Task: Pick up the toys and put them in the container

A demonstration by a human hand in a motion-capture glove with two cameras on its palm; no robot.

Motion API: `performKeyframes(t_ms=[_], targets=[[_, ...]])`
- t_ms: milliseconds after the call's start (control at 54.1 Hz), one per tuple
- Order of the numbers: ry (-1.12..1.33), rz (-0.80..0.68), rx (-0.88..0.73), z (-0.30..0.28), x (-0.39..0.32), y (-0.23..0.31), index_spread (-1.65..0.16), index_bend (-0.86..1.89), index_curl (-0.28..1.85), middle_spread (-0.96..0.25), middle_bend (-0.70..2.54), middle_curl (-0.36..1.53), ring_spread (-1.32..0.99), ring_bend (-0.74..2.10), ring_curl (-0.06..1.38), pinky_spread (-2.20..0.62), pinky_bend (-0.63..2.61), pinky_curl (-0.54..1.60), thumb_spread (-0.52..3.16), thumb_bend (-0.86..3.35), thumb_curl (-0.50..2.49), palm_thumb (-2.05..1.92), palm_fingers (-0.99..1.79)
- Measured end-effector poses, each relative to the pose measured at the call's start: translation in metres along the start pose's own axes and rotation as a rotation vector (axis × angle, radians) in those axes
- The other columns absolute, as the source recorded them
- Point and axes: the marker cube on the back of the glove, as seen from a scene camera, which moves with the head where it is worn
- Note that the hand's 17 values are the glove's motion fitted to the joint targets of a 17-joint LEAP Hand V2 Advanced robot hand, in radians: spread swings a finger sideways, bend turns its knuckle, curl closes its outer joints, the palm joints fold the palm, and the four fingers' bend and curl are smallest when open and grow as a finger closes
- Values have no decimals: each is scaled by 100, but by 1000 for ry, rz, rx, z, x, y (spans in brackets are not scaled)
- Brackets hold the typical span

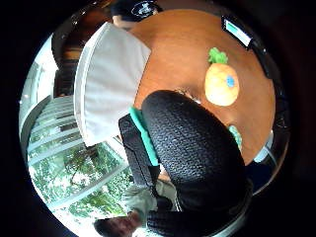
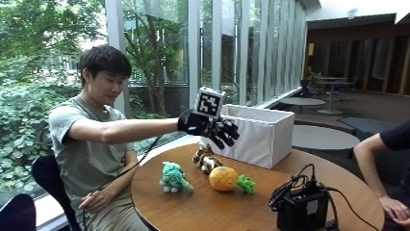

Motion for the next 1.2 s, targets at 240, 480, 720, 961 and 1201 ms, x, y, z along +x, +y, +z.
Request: performKeyframes(t_ms=[240,480,720,961,1201], targets=[[-110,190,-157,92,-4,-53,-26,8,8,-1,14,29,-1,60,25,0,109,39,132,-8,3,-14,-16],[-145,193,-57,147,-22,-72,-28,21,16,2,7,21,-8,86,32,-14,124,41,153,9,12,16,9],[-231,175,80,130,2,-91,-28,30,23,-10,39,30,-31,111,41,-36,112,38,127,31,39,75,82],[-191,107,115,78,1,-69,-33,46,35,-25,70,46,-36,121,50,-39,108,43,82,23,55,76,108],[-273,95,255,-60,20,-29,-37,51,46,-31,81,58,-38,127,56,-39,114,49,62,19,67,72,101]])
